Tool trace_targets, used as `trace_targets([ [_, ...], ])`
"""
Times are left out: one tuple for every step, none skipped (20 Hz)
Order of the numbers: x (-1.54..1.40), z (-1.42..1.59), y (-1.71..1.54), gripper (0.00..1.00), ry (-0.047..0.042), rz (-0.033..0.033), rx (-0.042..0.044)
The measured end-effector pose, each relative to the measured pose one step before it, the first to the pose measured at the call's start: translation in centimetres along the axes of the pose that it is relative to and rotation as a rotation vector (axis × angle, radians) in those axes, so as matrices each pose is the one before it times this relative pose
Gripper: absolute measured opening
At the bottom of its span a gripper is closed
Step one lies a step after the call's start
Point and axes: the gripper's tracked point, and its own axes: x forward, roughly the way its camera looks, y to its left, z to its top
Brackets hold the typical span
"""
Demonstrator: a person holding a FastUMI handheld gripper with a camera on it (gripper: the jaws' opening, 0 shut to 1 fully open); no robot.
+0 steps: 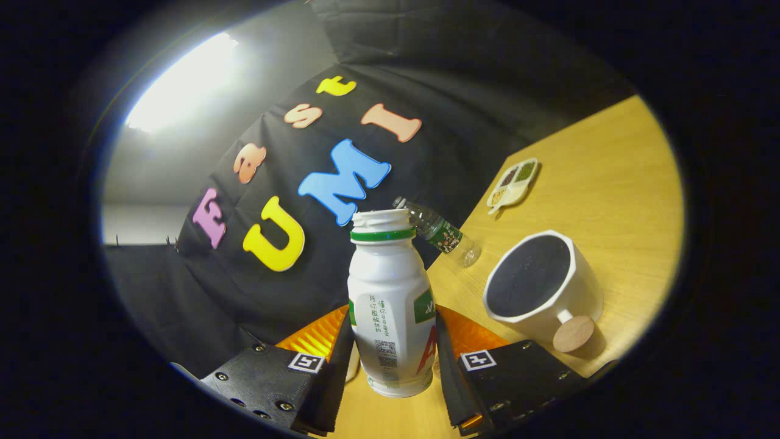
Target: Take the bottle from table, then pour the juice into the cup, finally place the bottle on the coaster
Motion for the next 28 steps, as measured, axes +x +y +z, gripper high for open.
trace_targets([
  [0.168,-0.041,0.317,0.66,-0.00589,0.00682,-0.0748],
  [0.347,-0.02,0.098,0.66,-0.0004,-0.00699,-0.07321],
  [0.452,-0.132,-0.183,0.66,-0.00136,-0.01625,-0.07289],
  [0.39,-0.085,-0.104,0.66,-0.00183,-0.01578,-0.06822],
  [0.617,-0.137,0.056,0.66,-0.00168,-0.01643,-0.05734],
  [0.537,-0.346,0.035,0.66,0.00314,-0.00971,-0.0453],
  [0.517,-0.245,0.252,0.66,0.0026,-0.00177,-0.03416],
  [0.473,-0.338,0.38,0.66,0.00475,0.00498,-0.02847],
  [0.367,-0.394,0.218,0.66,0.00223,-0.00155,-0.02969],
  [0.571,-0.435,-0.177,0.66,0.00501,-0.01428,-0.03414],
  [0.423,-0.345,0.01,0.66,0.00592,-0.00565,-0.03032],
  [0.413,-0.414,0.185,0.66,0.00392,0.00399,-0.01625],
  [0.259,-0.551,0.389,0.66,0.01004,0.00939,-0.00824],
  [0.241,-0.54,0.188,0.66,0.01092,0.00649,-0.00647],
  [0.059,-0.243,0.131,0.66,0.00382,0.00567,-0.00609],
  [0.28,0.369,0.144,0.66,-0.01514,-0.00426,-0.01446],
  [0.068,-0.105,-0.073,0.66,0.00041,0.00434,-0.00356],
  [-0.111,-0.169,0.161,0.66,0.00171,0.00661,-0.00322],
  [-0.023,0.276,-0.051,0.67,-0.00368,0.00112,-0.0052],
  [-0.008,0.01,0.098,0.67,0.00225,0.00068,0.00444],
  [0.095,-0.072,-0.091,0.7,0.00042,0.00258,0.00372],
  [-0.003,0.103,0.118,0.73,-0.00134,0.00362,-0.00019],
  [-0.09,0.6,-0.015,0.75,-0.01488,0.00178,-0.00993],
  [-0.182,0.861,0.266,0.78,-0.0248,0.01082,-0.01083],
  [-0.382,1.22,0.194,0.93,-0.02154,0.0087,-0.00577],
  [-0.114,0.683,0.098,0.98,-0.01637,0.01419,0.00183],
  [-0.468,1.049,0.068,0.98,-0.01524,0.00907,0.00203],
  [-0.413,1.301,0.068,0.98,-0.02048,0.00536,0.00545],
])
